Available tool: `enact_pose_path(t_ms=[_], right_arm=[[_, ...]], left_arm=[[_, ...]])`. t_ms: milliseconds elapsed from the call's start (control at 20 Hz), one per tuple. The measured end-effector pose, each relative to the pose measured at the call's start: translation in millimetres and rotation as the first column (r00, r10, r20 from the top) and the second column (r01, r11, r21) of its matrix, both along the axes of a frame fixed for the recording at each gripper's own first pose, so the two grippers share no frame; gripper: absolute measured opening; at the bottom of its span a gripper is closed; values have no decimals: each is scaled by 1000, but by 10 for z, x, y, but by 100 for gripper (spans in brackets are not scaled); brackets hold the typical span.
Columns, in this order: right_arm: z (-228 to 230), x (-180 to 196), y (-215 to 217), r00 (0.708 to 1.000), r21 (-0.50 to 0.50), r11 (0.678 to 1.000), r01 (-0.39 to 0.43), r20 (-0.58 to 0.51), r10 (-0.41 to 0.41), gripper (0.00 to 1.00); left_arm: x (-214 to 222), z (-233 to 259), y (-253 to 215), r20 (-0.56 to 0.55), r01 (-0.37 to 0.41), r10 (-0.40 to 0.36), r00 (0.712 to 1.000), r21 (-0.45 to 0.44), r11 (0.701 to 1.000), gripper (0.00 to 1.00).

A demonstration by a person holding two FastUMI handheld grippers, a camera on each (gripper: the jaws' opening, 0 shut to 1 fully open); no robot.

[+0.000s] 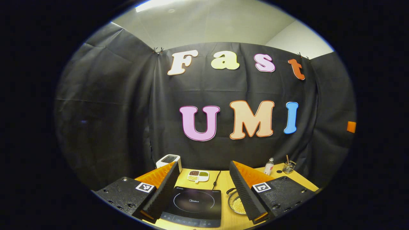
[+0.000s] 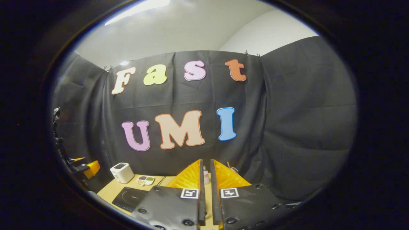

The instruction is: First push the handle of the pot to place it horizontally, then grasp the pot with both hands and set it on the induction cooktop.

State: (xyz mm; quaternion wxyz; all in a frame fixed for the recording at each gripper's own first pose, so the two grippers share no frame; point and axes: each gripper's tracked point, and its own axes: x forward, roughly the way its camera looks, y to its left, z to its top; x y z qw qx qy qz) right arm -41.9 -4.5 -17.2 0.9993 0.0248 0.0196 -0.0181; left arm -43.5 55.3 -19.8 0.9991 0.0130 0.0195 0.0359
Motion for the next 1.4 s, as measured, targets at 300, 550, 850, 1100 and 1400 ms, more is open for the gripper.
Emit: enact_pose_path(t_ms=[300, 550, 850, 1100, 1400], right_arm=[[-395, 8, 237, 990, 19, 997, -76, -119, 77, 0], [-801, -15, 383, 969, 52, 990, -129, -207, 137, 12], [-1466, -77, 482, 913, 102, 980, -172, -356, 198, 11], [-2007, -151, 559, 852, 150, 975, -166, -475, 218, 11], [-2726, -229, 746, 733, 199, 973, -116, -645, 219, 11]], left_arm=[[-91, -65, 37, -18, -5, 5, 1000, -13, 1000, 93], [-162, -141, 153, -39, -40, 39, 998, -25, 999, 96], [-267, -265, 428, -74, -121, 121, 990, -1, 993, 96], [-317, -311, 627, -85, -165, 165, 983, 13, 986, 93], [-288, -372, 784, -87, -158, 159, 983, 20, 987, 93]])
